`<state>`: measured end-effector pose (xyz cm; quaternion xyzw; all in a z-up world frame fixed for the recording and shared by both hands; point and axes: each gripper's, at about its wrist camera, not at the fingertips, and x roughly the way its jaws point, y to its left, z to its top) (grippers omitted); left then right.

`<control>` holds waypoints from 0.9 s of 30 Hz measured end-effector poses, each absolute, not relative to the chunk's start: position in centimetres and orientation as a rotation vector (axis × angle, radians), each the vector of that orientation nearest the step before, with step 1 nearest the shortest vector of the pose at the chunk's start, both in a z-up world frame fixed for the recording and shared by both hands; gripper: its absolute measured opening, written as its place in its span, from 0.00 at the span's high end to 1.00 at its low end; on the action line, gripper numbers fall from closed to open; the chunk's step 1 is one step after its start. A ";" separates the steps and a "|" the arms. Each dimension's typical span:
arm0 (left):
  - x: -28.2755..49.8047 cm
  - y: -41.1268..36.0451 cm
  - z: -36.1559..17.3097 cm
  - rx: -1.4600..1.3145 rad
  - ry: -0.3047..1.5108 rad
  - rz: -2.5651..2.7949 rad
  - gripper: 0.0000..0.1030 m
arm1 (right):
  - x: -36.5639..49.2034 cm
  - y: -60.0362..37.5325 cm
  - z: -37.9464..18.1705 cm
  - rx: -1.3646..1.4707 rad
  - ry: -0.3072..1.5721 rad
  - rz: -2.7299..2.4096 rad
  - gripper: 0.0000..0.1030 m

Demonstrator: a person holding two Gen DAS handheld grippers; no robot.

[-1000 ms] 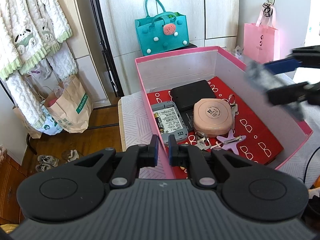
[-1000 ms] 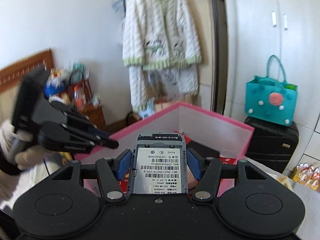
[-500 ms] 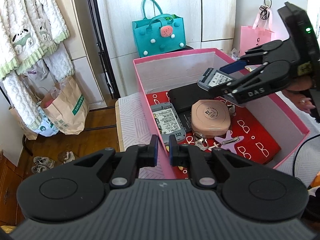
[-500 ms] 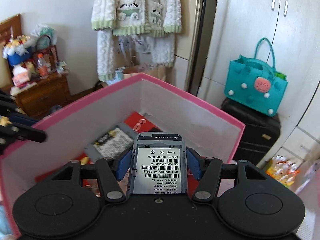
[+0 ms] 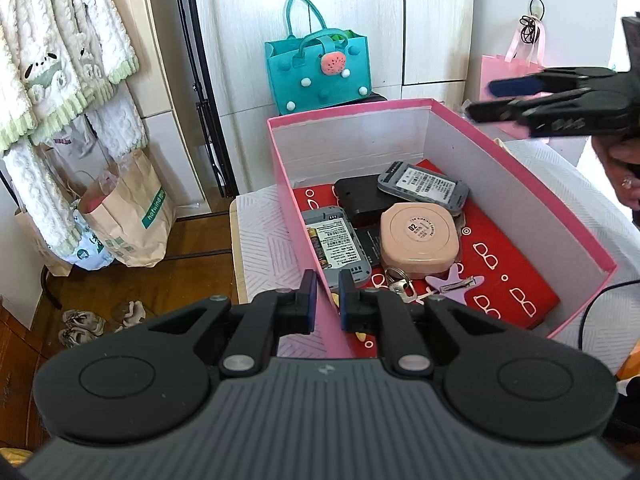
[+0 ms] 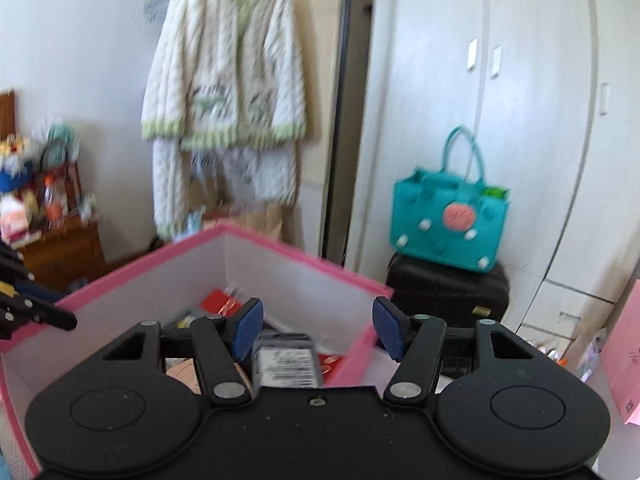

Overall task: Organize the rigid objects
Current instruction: 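Move the right gripper to the cream plastic holder and grasp it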

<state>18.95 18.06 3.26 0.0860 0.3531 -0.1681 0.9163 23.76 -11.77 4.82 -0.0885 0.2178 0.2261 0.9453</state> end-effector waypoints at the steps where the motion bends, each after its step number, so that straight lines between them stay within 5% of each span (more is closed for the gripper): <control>1: 19.0 18.1 3.3 0.176 0.727 -0.345 0.90 | 23.6 -12.7 4.9 -0.169 0.430 0.451 0.35; 20: 18.9 17.9 3.0 0.174 0.731 -0.322 0.90 | 26.9 -24.7 -2.2 0.078 0.605 0.341 0.37; 27: 19.0 17.8 2.8 0.176 0.736 -0.318 0.90 | 28.6 -24.3 -4.2 -0.003 0.597 0.380 0.25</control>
